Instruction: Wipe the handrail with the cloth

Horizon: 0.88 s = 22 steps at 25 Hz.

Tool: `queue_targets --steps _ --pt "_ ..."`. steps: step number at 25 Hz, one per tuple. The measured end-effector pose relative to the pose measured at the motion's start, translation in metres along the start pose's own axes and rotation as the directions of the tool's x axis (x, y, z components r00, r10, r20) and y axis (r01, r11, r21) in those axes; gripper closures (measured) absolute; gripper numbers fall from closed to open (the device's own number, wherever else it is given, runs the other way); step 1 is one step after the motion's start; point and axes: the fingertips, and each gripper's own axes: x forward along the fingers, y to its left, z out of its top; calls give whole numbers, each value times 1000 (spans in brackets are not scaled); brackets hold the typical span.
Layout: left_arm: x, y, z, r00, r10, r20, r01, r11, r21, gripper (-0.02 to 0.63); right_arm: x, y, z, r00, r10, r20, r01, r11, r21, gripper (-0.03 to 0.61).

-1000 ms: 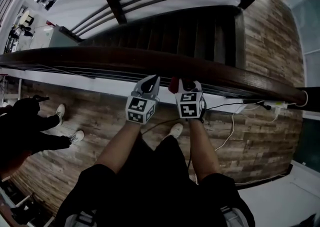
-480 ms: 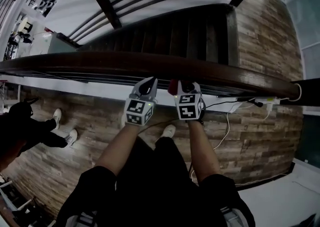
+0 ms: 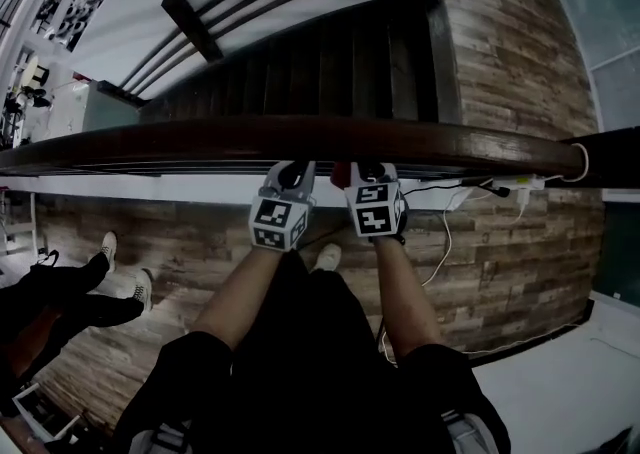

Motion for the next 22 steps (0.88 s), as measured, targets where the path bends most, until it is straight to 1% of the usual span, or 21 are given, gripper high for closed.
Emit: queue_targets --steps 3,7,10,12,14,18,22 --pt "5 -4 -3 1000 -19 -16 19 1000 -1 615 -1 -3 -6 1000 -10 -16 10 1000 22 535" --pt "13 -9 -10 999 -31 -41 32 999 10 615 -4 -9 -6 999 -33 -5 33 999 25 535" --pt "15 -11 -14 999 -4 -50 4 1000 -4 615 -8 -19 -13 999 -36 5 36 999 27 535" --pt "17 -16 -17 999 18 -49 -19 1000 -22 615 -11 -26 -19 1000 -16 4 16 999 48 535" --pt "20 -25 -17 999 40 -36 -41 998 -49 615 -12 -34 -17 1000 8 14 -8 999 51 535" --pt "26 -44 -24 996 81 -31 -83 993 -78 615 -14 -42 -19 998 55 24 -55 998 12 535" --pt "36 -58 -27 995 99 -22 -101 991 -86 615 -19 -57 -29 998 57 5 -57 998 -27 535"
